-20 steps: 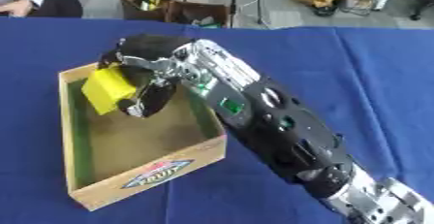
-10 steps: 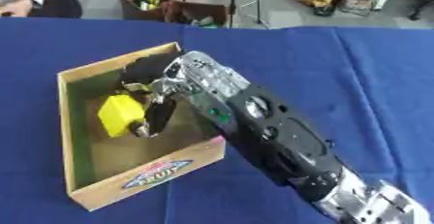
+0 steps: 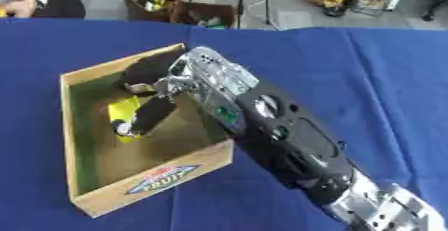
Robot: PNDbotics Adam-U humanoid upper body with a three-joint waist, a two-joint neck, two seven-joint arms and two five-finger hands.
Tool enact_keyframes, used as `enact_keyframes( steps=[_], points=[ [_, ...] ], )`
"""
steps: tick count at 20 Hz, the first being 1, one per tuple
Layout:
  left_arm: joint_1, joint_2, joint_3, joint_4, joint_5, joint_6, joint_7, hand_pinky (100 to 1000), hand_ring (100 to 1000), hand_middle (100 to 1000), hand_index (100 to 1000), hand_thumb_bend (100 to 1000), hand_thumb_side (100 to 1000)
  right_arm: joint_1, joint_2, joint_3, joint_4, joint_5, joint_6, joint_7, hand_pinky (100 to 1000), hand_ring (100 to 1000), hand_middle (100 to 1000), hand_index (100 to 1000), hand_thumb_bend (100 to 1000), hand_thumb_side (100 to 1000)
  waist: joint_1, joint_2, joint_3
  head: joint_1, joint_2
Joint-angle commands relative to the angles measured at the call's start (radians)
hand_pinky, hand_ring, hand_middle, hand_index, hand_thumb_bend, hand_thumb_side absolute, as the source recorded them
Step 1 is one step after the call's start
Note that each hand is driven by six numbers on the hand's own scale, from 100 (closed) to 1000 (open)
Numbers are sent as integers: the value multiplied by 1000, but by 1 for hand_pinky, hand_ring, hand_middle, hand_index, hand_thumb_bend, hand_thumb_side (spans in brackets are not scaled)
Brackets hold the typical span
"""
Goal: Pick up objects on the table and place them in the box.
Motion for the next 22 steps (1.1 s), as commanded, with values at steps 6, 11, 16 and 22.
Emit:
enact_keyframes(
  steps=[6, 11, 16, 22],
  points=[
    [-2, 4, 2, -19, -2, 0, -6, 248, 451, 432, 657, 100, 968, -27, -8, -52, -41, -7, 0, -16, 869, 915, 861, 1000, 100, 1000, 9, -27, -1, 3, -12],
    [-2, 4, 2, -19, -1, 1, -7, 248, 452, 433, 657, 100, 970, -24, -32, -118, -132, -69, 73, -80, 843, 860, 812, 1000, 100, 823, 12, -30, -7, 11, -9],
    [-2, 4, 3, -19, -3, 4, -11, 248, 452, 433, 656, 100, 968, 3, -91, -195, -275, -226, 194, -203, 808, 797, 721, 940, 100, 591, 15, -32, -18, 47, -7],
    [-2, 4, 4, -19, -2, 5, -11, 247, 452, 432, 656, 100, 968, 61, -184, -265, -440, -409, 298, -327, 793, 768, 680, 910, 100, 498, 19, -35, -32, 84, -9]
  ],
)
